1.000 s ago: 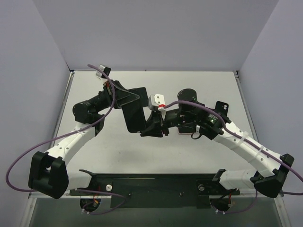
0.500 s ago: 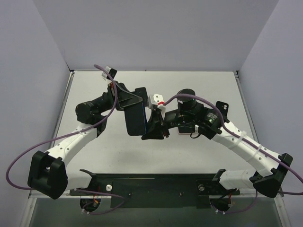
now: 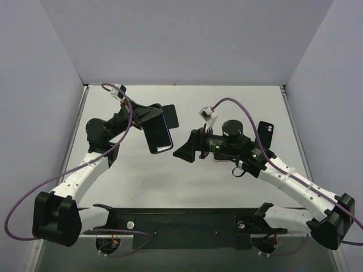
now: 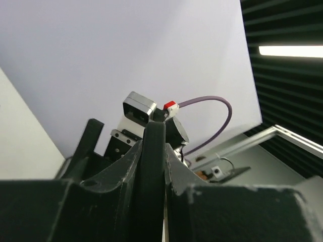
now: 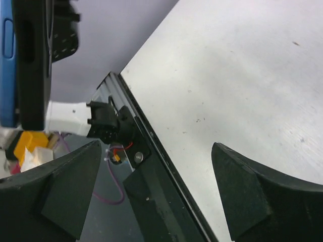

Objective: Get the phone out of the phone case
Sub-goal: Remove the phone case from the phone.

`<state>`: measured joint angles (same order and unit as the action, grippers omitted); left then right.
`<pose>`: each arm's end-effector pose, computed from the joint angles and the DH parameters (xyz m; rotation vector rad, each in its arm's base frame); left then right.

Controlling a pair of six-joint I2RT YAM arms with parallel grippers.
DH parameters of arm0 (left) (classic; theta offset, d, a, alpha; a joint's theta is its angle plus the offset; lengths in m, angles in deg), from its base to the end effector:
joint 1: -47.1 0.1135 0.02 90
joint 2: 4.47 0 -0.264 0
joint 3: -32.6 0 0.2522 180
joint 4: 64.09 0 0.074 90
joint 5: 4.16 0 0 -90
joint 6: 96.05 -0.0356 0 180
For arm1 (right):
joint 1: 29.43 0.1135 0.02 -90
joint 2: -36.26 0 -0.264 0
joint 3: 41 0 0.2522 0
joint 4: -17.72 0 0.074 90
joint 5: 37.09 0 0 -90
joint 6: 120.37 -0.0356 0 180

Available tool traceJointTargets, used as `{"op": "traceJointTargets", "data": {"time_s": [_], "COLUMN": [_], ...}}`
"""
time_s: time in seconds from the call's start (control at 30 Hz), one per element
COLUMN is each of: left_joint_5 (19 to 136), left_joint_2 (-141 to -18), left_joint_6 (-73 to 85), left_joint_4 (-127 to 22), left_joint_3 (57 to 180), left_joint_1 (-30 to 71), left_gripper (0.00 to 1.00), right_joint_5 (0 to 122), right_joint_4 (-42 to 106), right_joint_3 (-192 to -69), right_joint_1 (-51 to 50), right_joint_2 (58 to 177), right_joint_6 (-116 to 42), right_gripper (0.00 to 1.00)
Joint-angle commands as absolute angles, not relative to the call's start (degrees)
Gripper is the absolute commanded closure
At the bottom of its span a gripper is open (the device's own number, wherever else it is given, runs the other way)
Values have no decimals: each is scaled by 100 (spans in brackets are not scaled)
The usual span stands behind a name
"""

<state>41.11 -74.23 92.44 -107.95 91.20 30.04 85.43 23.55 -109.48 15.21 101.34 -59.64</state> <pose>0.2409 -0.1001 0.3660 -0.0969 1.4863 -2.1033 0.1747 0.1994 0.3635 -0.7171 1.6648 1.4128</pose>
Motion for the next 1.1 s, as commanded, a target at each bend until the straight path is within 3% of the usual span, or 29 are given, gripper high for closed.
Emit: {"op": "traceJointTargets", "data": {"time_s": [0.0,0.23,0.33,0.47,0.57,1.07], "left_joint_5": [4514,4760,4848,4945,4936,4665], "left_joint_2": [-6863,-7021,-6934,-6775,-6740,-6793], "left_joint_6": [8845,8755,8667,8456,8474,9150], "left_joint_4": [-10086,-10016,-9789,-9480,-9480,-10191], "left_joint_3": [9215,9048,8987,8986,8986,8969], "left_joint_1": [3251,3260,3260,3251,3260,3251], "left_gripper": [100,100,100,100,100,100], "right_joint_5": [7391,7794,8059,8288,8455,8087], "right_joint_4": [2919,1857,937,13,-708,-228], "right_joint_3": [-10741,-10591,-10688,-10749,-10714,-10784], "right_joint_1": [1398,1425,1521,1697,1802,1908], "right_joint_2": [9508,9084,9294,9708,10006,10288], "right_joint_6": [-7272,-8449,-8942,-9583,-9883,-9752], "right_gripper": [15,25,41,50,64,60]}}
